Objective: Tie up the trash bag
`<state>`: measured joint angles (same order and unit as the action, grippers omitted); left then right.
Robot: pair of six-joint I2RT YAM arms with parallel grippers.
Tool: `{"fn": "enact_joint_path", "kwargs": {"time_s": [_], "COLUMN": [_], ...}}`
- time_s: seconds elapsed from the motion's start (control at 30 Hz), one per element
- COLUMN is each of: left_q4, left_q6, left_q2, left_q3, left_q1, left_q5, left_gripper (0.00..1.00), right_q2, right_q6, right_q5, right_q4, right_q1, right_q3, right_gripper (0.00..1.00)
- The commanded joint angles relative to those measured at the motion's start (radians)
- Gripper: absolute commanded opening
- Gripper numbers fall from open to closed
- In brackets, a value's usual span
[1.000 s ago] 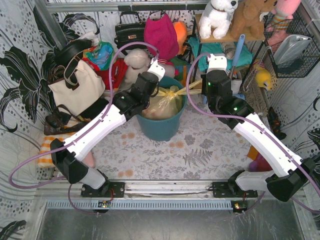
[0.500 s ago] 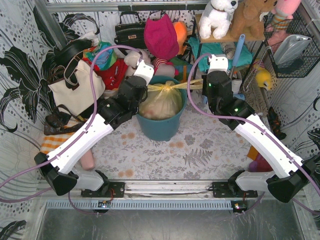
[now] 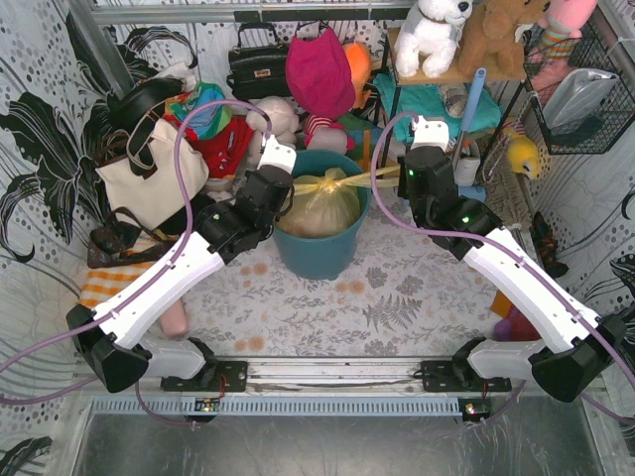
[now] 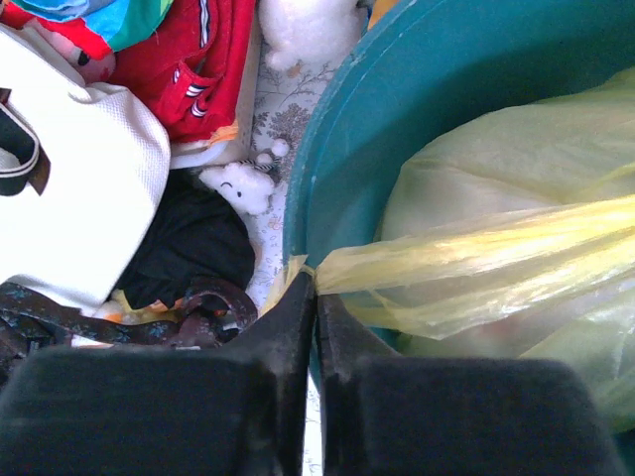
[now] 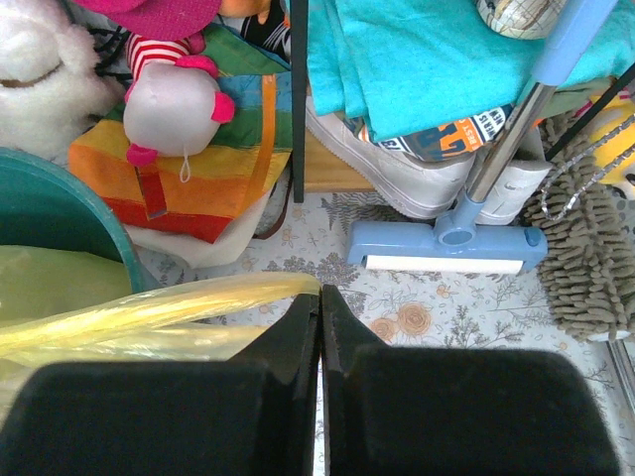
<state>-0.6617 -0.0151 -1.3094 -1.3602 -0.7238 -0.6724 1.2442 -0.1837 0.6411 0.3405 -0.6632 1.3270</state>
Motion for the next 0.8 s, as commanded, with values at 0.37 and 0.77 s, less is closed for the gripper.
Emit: {"fn": "enact_joint_path", "kwargs": {"time_s": [0.37,0.77], "left_q4": [-0.008,0.209], "left_q6": [-0.251,-0.494], "left_q2": [0.163,0.324], "left_q3": [-0.029,0.222], "left_q1": [0.086,0.461], "left_q5": [0.097,0.570], "left_gripper": [0.63,0.70], "right_q2": [0.030,0.049], "right_q6": [-0.040,-0.045], "right_q5": [-0.427,-0.487], "right_q4": [-0.132,-0.146], "right_q1": [0.005,0.005], "right_q3": [-0.001,0.010], "right_gripper": [0.00,0.00]}}
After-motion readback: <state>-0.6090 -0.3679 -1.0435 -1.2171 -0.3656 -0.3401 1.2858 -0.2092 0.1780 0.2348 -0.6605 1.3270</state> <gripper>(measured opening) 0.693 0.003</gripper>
